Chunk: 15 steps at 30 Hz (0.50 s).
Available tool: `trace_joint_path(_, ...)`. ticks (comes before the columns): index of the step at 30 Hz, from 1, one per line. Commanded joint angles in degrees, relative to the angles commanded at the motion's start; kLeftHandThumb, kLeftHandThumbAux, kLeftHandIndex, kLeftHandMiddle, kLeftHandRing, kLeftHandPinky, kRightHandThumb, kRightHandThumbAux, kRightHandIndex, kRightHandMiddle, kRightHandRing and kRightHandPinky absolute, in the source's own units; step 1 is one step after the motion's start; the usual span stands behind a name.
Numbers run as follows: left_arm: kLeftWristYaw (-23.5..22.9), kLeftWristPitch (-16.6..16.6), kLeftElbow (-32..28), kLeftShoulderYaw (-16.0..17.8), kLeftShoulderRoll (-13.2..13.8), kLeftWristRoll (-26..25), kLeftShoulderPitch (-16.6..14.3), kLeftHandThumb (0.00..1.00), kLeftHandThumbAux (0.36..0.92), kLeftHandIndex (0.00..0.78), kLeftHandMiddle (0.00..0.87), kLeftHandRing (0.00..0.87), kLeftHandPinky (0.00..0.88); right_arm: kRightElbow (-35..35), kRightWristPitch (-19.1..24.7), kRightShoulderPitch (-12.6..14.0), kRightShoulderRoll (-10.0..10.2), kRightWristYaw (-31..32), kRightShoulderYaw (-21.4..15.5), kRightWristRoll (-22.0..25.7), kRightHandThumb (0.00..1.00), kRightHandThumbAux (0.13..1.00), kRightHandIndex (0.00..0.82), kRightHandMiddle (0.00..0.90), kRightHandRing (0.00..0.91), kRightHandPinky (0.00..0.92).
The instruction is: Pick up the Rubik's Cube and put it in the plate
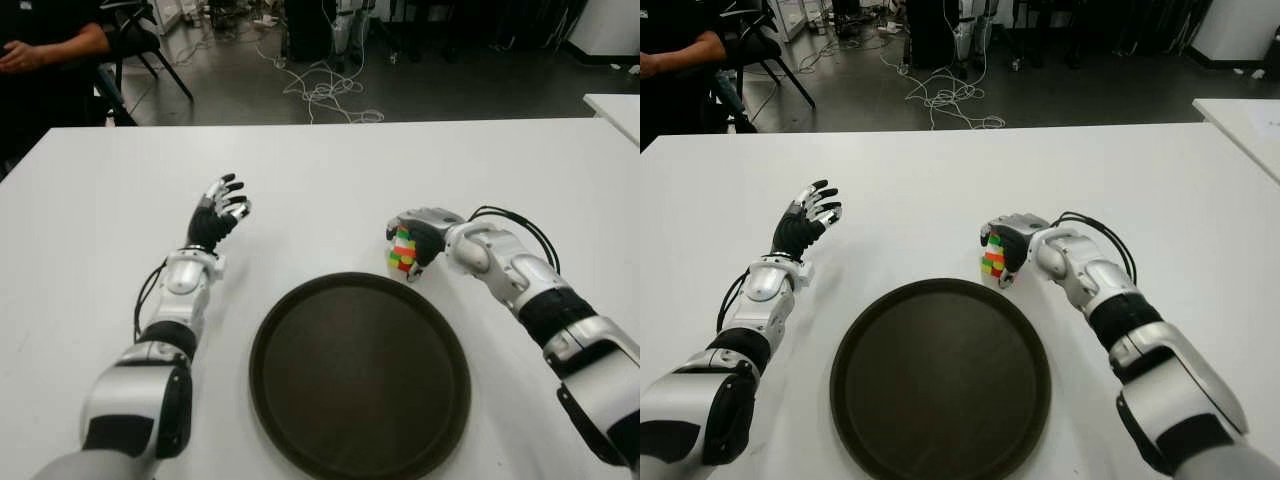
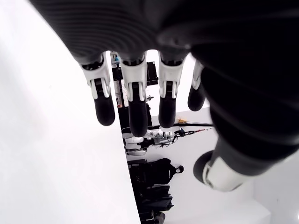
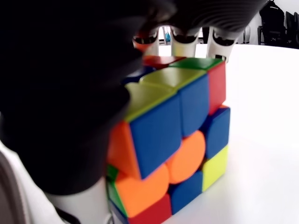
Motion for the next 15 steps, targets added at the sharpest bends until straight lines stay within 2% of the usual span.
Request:
trace_joint_path(8, -0.1, -0.1, 0.1, -0.3, 0.1, 0.3, 0.1, 0.194, 0.721, 0.105, 0.182, 0.186, 0.178, 1.6, -0.9, -0.3, 0.1, -1.1, -0.1, 0.3, 0.0, 0.911, 0.424, 0.587, 0.595, 0.539)
trace_joint_path(15, -0.2, -0.2, 0.0, -0.2, 0.0, 0.2, 0.1, 0.202, 0.725, 0.103, 0.181, 0.188, 0.19, 3.0, -2.0, -0.5, 0.1, -2.2, -0.2, 0.4, 0.0, 0.908, 0.455, 0.613, 0.615, 0.559)
